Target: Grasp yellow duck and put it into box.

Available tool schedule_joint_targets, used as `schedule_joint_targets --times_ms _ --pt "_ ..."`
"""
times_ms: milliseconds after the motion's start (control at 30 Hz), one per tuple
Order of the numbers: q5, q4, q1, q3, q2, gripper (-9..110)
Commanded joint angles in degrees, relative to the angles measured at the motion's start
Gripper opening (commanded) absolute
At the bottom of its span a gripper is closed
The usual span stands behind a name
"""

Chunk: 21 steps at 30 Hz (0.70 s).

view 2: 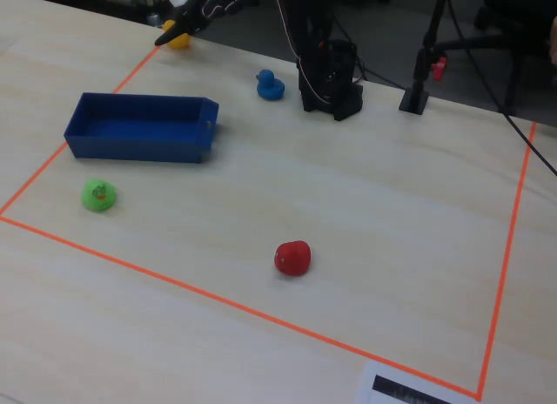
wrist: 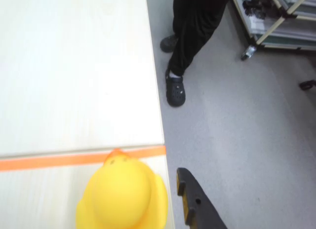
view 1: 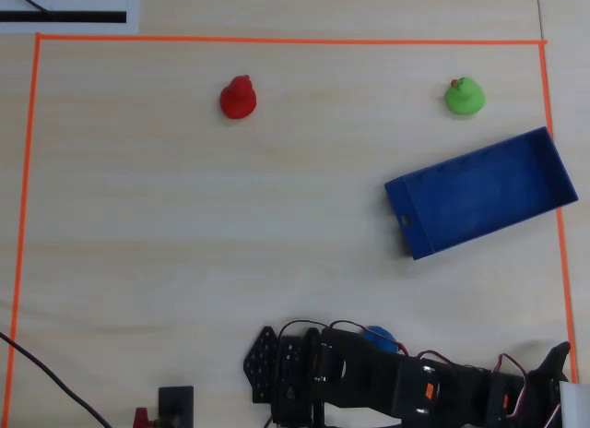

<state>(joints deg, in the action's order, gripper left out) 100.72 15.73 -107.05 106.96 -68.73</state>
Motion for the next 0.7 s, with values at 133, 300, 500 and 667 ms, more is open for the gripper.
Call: schedule_joint_targets --times_ms 133,300,500,667 --pt "1.14 1.58 0.35 -4.83 1.58 56" --pt "4.48 5.19 0.0 -1.76 2.2 55" --pt "7.65 8.17 -0.35 0.88 2.72 51" --pt "16.35 5.01 0.0 0.97 3.16 18"
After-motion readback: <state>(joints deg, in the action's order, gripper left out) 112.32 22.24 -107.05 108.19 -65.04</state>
